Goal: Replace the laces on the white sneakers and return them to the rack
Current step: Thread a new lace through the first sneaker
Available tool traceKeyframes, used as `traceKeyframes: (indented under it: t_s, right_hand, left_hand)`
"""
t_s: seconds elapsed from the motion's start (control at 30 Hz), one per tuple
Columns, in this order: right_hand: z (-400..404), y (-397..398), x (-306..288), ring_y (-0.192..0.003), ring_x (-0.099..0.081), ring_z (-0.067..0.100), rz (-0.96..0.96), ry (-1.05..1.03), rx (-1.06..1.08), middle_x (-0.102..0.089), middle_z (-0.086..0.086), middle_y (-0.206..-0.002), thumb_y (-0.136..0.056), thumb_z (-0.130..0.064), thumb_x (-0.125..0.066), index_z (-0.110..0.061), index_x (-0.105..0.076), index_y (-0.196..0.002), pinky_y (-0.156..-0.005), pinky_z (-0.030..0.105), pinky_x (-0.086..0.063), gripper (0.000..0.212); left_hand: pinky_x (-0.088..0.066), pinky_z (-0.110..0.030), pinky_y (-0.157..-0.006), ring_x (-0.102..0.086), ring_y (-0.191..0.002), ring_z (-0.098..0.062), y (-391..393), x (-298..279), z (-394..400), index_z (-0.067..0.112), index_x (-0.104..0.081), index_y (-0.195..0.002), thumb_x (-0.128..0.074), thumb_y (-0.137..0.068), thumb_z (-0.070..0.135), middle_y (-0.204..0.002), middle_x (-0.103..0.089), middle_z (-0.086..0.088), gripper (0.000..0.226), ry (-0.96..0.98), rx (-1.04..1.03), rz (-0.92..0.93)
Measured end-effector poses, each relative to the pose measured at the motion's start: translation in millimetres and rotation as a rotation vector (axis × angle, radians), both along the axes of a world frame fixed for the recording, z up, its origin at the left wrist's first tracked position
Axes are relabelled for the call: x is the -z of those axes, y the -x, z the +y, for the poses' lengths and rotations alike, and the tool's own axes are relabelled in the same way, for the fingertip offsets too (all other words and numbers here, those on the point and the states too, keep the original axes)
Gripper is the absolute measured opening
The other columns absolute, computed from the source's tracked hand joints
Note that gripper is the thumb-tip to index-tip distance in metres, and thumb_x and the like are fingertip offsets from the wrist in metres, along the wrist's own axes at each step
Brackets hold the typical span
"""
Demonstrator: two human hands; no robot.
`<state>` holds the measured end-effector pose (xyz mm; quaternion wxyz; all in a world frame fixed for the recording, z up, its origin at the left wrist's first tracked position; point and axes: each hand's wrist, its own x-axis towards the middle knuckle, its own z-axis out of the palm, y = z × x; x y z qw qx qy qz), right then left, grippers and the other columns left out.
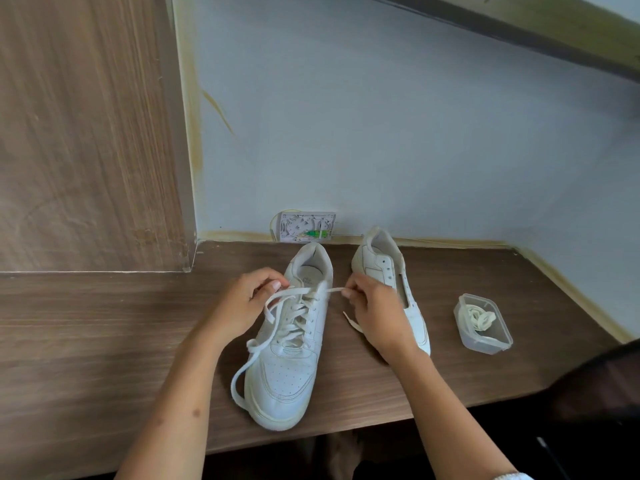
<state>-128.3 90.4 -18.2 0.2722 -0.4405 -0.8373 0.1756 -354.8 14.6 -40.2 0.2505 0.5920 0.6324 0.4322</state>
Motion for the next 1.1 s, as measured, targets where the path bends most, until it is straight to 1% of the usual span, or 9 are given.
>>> traceKeyframes:
  t_s: [0.17,0.33,0.4,0.5,0.6,0.67,0.77,1.0,1.1]
  right_hand:
    - [5.9,-9.0,5.1,-0.053,-0.046,0.008,-0.05,0.076,0.189,-0.052,-0.007,-0.058,-0.096,-0.015,-0.056,-0.019,-0.051,-0.075,-0.052,0.027,-0.035,0.022]
    - [7.1,-19.2,-8.5,-0.066,-0.054,0.015,-0.232,0.06,0.423,-0.057,-0.006,-0.074,-0.098,-0.023,-0.054,-0.018,-0.054,-0.083,-0.058,0.03,-0.041,0.016]
    - [1.2,-14.3,-10.6,-0.078,-0.057,0.014,-0.259,0.05,0.327,-0.059,-0.009,-0.093,-0.096,-0.03,-0.057,-0.023,-0.058,-0.096,-0.065,0.03,-0.043,0.007]
    - [-7.3,-0.9,-4.3,-0.083,-0.056,0.005,-0.173,0.055,-0.003,-0.052,-0.016,-0.108,-0.092,-0.036,-0.064,-0.028,-0.058,-0.115,-0.071,0.028,-0.048,0.026]
    - [-12.4,13.0,3.7,-0.067,-0.049,0.003,-0.144,0.012,-0.118,-0.053,-0.013,-0.09,-0.095,-0.03,-0.06,-0.024,-0.056,-0.101,-0.062,0.026,-0.043,0.009]
    - [-13.6,16.6,6.7,-0.059,-0.044,0.006,-0.091,-0.004,-0.126,-0.047,-0.012,-0.07,-0.096,-0.023,-0.058,-0.02,-0.049,-0.081,-0.056,0.028,-0.039,0.018]
    - [-9.3,11.1,3.0,-0.053,-0.04,0.008,-0.031,0.034,-0.095,-0.043,-0.01,-0.057,-0.096,-0.018,-0.058,-0.016,-0.047,-0.073,-0.053,0.026,-0.035,0.026]
    - [7.5,-13.8,-5.5,-0.05,-0.041,0.006,0.006,0.188,0.191,-0.049,-0.005,-0.056,-0.092,-0.019,-0.064,-0.014,-0.055,-0.07,-0.052,0.018,-0.035,0.024]
    - [10.9,-21.7,-5.9,-0.057,-0.048,0.009,-0.096,0.212,0.256,-0.055,-0.005,-0.065,-0.092,-0.027,-0.065,-0.015,-0.059,-0.074,-0.058,0.026,-0.043,0.023]
  left_hand:
    - [-0.051,-0.023,-0.086,-0.064,-0.091,0.004,0.6,-0.6,-0.8,0.028,-0.069,-0.1,-0.052,-0.099,0.019,-0.096,-0.071,0.017,0.019,0.014,0.003,-0.038]
    - [-0.041,-0.005,-0.077,-0.062,-0.096,0.004,-0.8,-1.6,-1.0,0.024,-0.069,-0.102,-0.055,-0.097,0.021,-0.099,-0.071,0.015,0.015,0.029,0.02,-0.091]
    - [-0.038,-0.006,-0.078,-0.059,-0.101,0.008,0.2,-0.8,-0.3,0.024,-0.069,-0.102,-0.057,-0.096,0.022,-0.101,-0.07,0.017,0.013,0.036,0.021,-0.105]
    - [-0.041,-0.015,-0.083,-0.062,-0.098,0.005,2.3,1.0,0.1,0.025,-0.069,-0.099,-0.058,-0.095,0.024,-0.098,-0.071,0.017,0.011,0.039,0.02,-0.119]
    - [-0.046,-0.021,-0.083,-0.065,-0.09,0.001,1.8,1.3,-0.3,0.025,-0.068,-0.094,-0.061,-0.094,0.021,-0.091,-0.073,0.013,0.007,0.035,0.01,-0.103]
    - [-0.048,-0.023,-0.08,-0.066,-0.083,-0.002,1.5,1.3,-0.8,0.026,-0.067,-0.092,-0.066,-0.091,0.018,-0.084,-0.073,0.009,0.008,0.046,0.004,-0.094]
    - [-0.049,-0.025,-0.073,-0.067,-0.075,-0.004,2.0,2.5,-1.3,0.03,-0.066,-0.091,-0.068,-0.088,0.009,-0.077,-0.072,0.008,0.021,0.077,0.004,-0.07]
    - [-0.053,-0.029,-0.068,-0.063,-0.068,-0.003,0.1,3.5,-1.5,0.034,-0.066,-0.085,-0.071,-0.087,0.018,-0.075,-0.068,0.011,0.016,0.079,-0.043,0.005]
    - [-0.051,-0.024,-0.067,-0.062,-0.07,-0.002,-1.3,1.2,-2.2,0.032,-0.065,-0.085,-0.071,-0.087,0.022,-0.077,-0.068,0.01,0.011,0.06,-0.05,0.025]
